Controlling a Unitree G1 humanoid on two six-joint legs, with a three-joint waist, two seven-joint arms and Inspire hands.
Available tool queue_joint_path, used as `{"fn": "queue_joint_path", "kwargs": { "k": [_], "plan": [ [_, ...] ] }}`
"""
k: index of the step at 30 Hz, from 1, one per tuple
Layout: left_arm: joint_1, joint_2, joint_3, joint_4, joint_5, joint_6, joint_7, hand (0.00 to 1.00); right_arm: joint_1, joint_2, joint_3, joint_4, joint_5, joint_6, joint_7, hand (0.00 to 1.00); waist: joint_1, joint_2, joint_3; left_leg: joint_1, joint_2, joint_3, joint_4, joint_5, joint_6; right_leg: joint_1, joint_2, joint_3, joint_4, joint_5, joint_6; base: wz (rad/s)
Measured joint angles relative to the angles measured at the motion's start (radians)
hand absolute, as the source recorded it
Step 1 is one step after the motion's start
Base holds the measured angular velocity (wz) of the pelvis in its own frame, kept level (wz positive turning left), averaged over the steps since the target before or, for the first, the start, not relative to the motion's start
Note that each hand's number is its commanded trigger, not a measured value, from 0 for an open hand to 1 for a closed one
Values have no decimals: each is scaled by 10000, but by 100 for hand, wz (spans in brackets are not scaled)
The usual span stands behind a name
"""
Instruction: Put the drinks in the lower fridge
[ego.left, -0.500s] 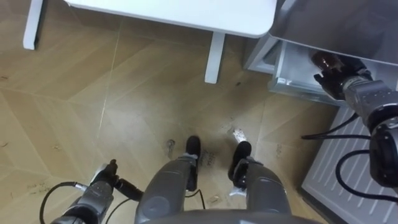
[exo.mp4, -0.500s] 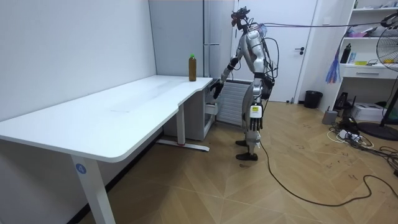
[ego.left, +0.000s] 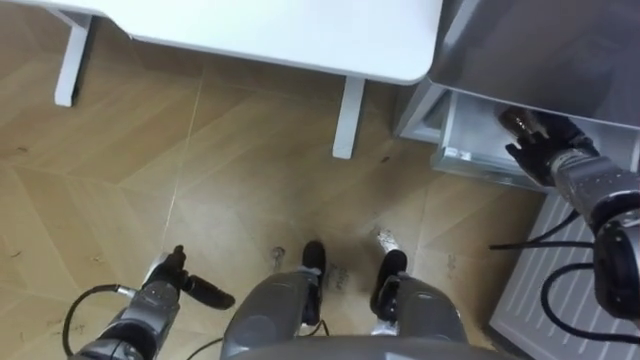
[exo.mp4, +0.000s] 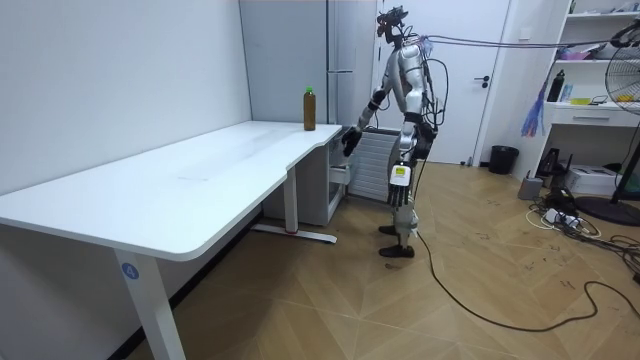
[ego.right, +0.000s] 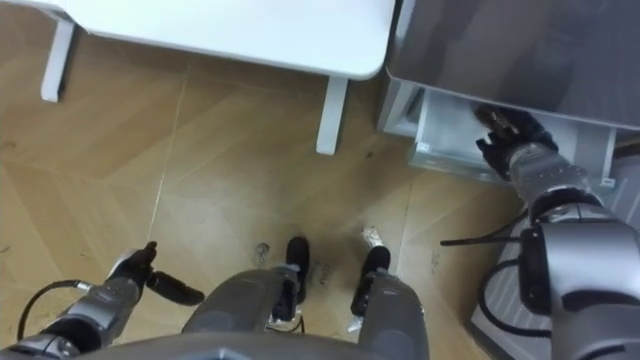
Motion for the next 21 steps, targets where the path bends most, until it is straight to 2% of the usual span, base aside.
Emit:
{"fn": "queue_joint_path", "kwargs": {
  "k": [2, 4, 5, 7, 10, 14, 21],
  "plan": [
    [8, -47, 273, -3, 3, -15, 31, 0, 310, 20, 0, -7, -11, 16, 163, 0, 12, 87, -97, 430, 9, -30, -175, -138, 61, 393, 113, 27, -149, 2, 22, -4],
    [26, -83, 479, 0, -11, -13, 49, 0, 593, 46, -1, -17, -5, 10, 318, 0, -4, 99, -146, 782, 73, -28, -332, -138, 60, 753, 148, 9, -298, 7, 49, 0],
    [117, -84, 529, 13, -10, -12, 50, 0, 843, 109, -2, -17, -48, 7, 450, 0, -44, 90, -267, 1018, 91, -40, -417, -140, 57, 1051, 199, -8, -489, 25, 69, 0],
    [237, -119, 550, 14, 3, -8, 68, 0, 1141, 200, -7, -19, -263, 11, 558, 0, -136, 51, -447, 1394, 99, -40, -542, -151, 41, 1472, 260, 5, -713, 60, 89, 0],
    [560, -264, 592, 0, -1, -2, 204, 0, 1797, 462, -22, -338, -354, -111, 717, 0, -321, -18, -566, 2025, 106, -43, -682, -220, -8, 2182, 356, -20, -1015, 80, 100, -1],
    [877, -351, 852, -12, 14, -4, 201, 0, 2660, 867, -28, -541, -298, -109, 914, 0, -338, -136, -629, 2506, 213, -19, -669, -363, -96, 2715, 508, -14, -1181, 88, 58, -6],
    [1785, -314, 1517, -13, 105, 6, 256, 0, 3819, 1384, -30, -557, -428, -109, 1201, 0, -650, -240, -572, 3035, 329, -36, -653, -499, -223, 3272, 642, -30, -1359, -29, -9, -1]
  ]
}}
